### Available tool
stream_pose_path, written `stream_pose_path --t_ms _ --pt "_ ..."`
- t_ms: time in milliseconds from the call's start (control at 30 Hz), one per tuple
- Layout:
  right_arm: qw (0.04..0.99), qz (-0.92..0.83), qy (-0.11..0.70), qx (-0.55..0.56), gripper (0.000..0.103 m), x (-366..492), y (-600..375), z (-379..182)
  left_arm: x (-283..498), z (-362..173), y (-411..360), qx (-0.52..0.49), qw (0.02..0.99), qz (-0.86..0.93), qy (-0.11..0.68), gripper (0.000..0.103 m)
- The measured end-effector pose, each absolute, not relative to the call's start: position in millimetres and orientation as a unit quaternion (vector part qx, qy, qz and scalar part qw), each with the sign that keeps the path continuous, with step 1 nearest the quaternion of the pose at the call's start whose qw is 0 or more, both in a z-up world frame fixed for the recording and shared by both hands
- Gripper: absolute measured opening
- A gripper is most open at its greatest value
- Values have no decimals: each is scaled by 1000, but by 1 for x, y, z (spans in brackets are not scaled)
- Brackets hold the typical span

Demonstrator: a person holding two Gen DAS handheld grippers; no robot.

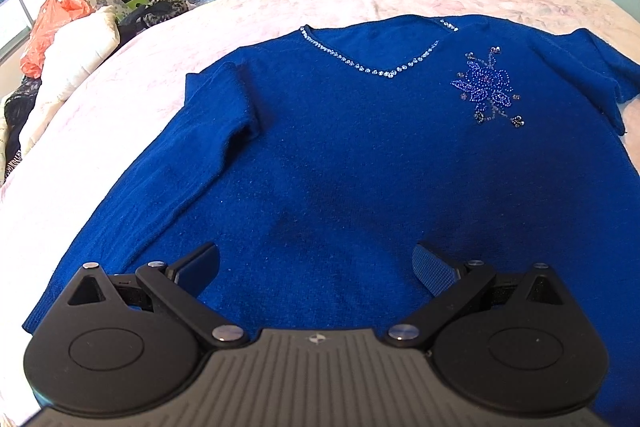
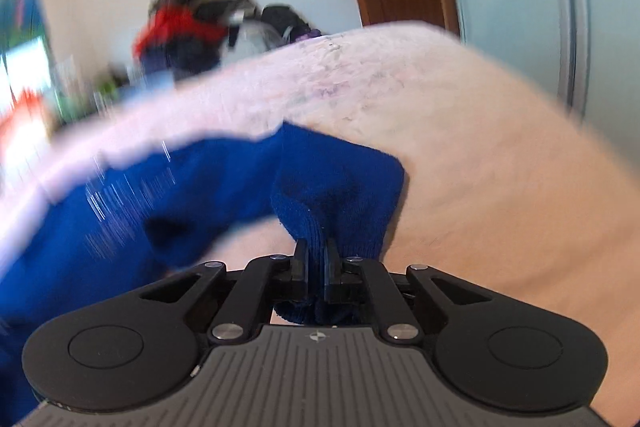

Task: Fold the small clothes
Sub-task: 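Lift the sleeve with the right tool and fold it across the sweater body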

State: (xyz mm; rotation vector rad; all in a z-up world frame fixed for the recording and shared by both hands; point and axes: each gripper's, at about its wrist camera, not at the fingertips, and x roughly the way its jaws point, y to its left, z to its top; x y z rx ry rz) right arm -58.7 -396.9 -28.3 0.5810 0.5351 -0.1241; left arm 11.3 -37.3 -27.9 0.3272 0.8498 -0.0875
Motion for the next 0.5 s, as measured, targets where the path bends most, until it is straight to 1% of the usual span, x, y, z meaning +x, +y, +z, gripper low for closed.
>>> stream_pose_path --t_ms 133,233,367,500 --pt "848 -19 175 500 9 -77 -455 -45 12 -29 -38 160 896 -40 412 103" --pt "795 -16 109 596 10 -95 -483 -59 13 -29 -38 162 896 -38 413 103" --pt "746 -33 18 665 10 -125 -510 -67 15 -30 -35 161 895 -36 415 103" --pt "723 -67 -45 686 10 -152 -530 -68 16 -31 -35 161 895 -35 415 103"
